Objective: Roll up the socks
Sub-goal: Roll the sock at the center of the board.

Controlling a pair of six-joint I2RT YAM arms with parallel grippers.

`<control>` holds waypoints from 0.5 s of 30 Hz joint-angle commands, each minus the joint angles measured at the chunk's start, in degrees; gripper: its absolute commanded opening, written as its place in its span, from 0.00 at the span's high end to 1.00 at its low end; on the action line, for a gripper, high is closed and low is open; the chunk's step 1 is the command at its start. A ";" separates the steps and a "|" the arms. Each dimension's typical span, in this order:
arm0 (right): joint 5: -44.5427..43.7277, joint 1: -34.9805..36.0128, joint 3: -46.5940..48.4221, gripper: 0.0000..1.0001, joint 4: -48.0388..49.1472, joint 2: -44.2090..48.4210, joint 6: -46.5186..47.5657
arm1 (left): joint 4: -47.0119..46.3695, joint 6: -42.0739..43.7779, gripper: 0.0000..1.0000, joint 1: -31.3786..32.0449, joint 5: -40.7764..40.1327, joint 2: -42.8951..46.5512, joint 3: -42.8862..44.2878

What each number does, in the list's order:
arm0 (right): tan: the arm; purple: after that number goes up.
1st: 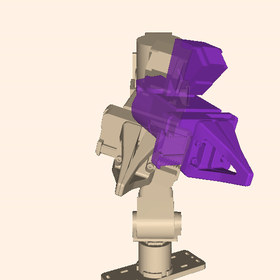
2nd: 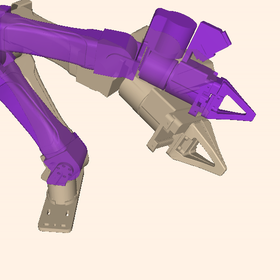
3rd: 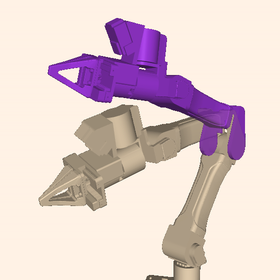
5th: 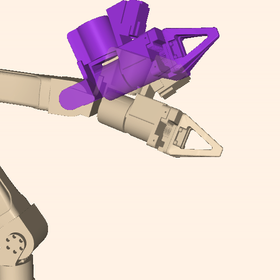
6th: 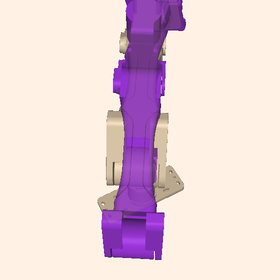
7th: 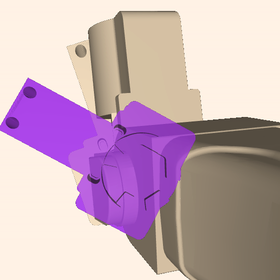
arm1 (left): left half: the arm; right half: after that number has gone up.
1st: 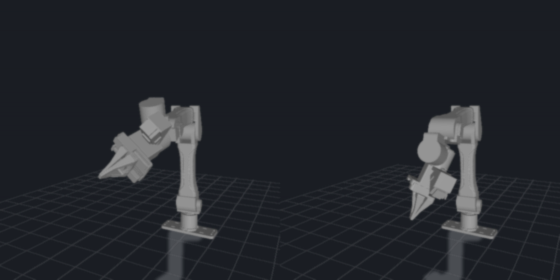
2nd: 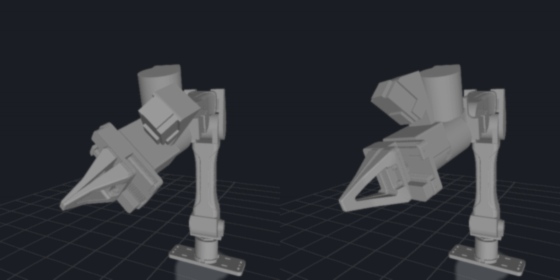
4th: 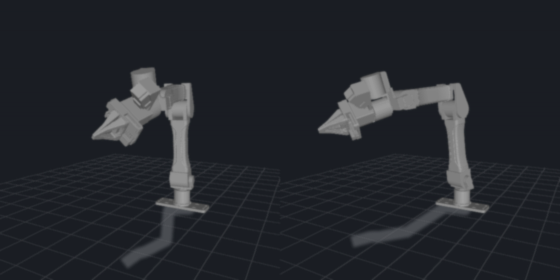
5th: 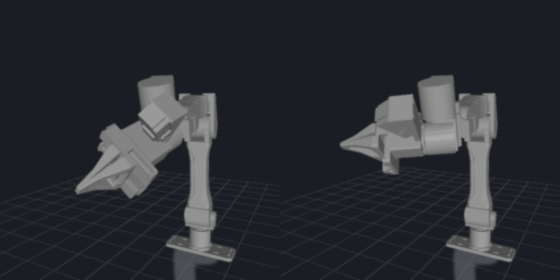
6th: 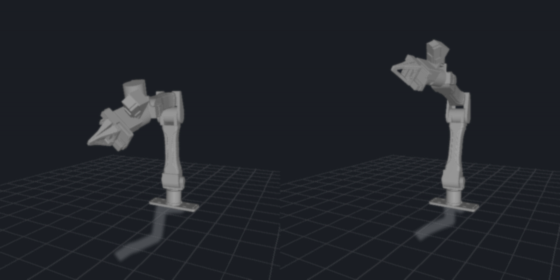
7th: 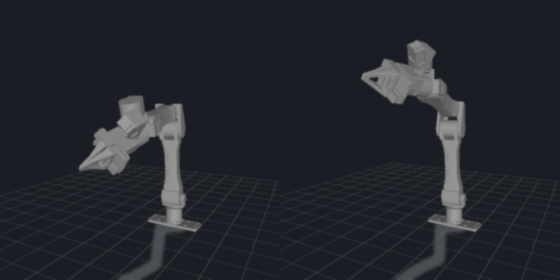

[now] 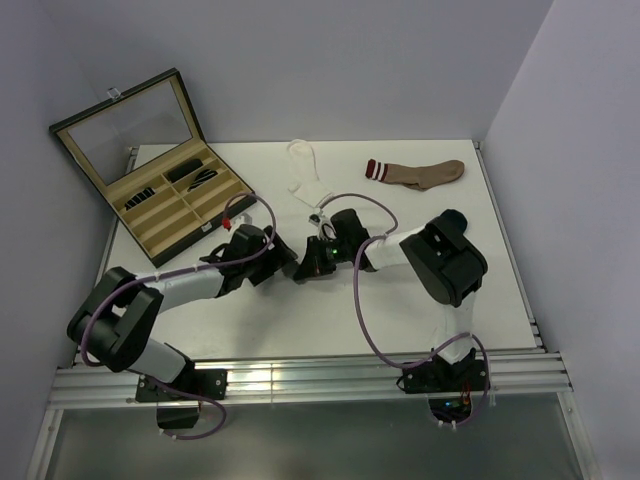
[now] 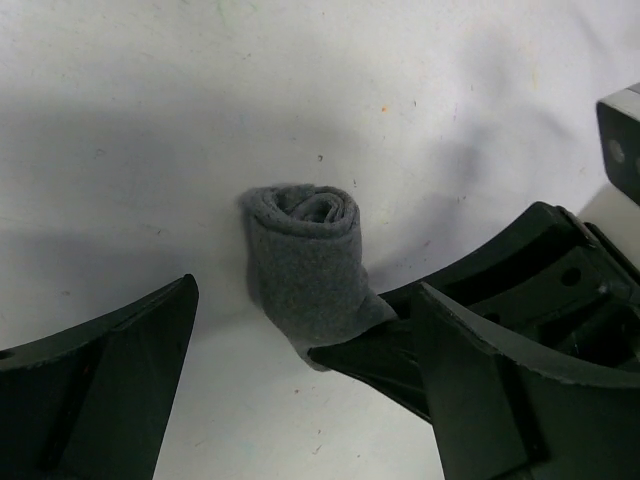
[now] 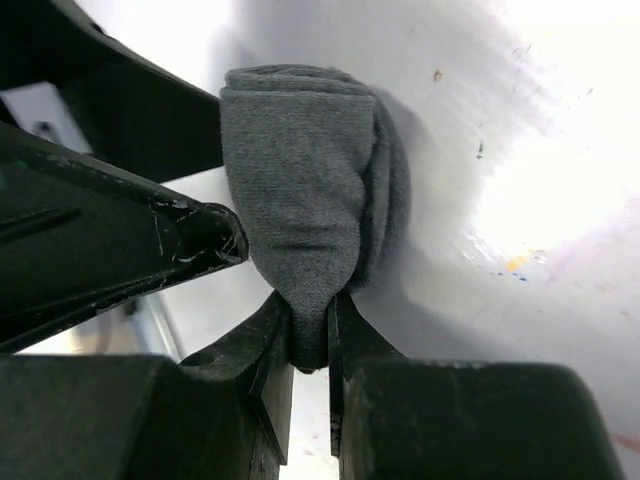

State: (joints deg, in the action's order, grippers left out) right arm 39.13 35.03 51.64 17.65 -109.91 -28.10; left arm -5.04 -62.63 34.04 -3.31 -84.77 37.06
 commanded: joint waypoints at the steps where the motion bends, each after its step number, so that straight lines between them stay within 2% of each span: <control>1: 6.83 -1.88 -1.71 1.00 5.71 -2.68 -8.37 | -6.30 -2.05 0.08 -0.12 0.23 0.14 -1.02; 9: 7.45 -3.21 -2.42 1.00 9.06 -5.58 -15.05 | -7.88 -5.57 0.14 -0.12 2.17 -5.92 -1.11; 15: 7.01 -3.56 -3.47 1.00 12.49 -7.34 -19.97 | -5.08 -6.71 0.21 1.11 0.94 -8.30 0.64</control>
State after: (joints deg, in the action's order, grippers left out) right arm 47.46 31.83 49.60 28.45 -115.28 -44.51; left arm -14.11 -68.51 34.20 -1.41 -90.74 36.99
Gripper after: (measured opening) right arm 0.190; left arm 0.797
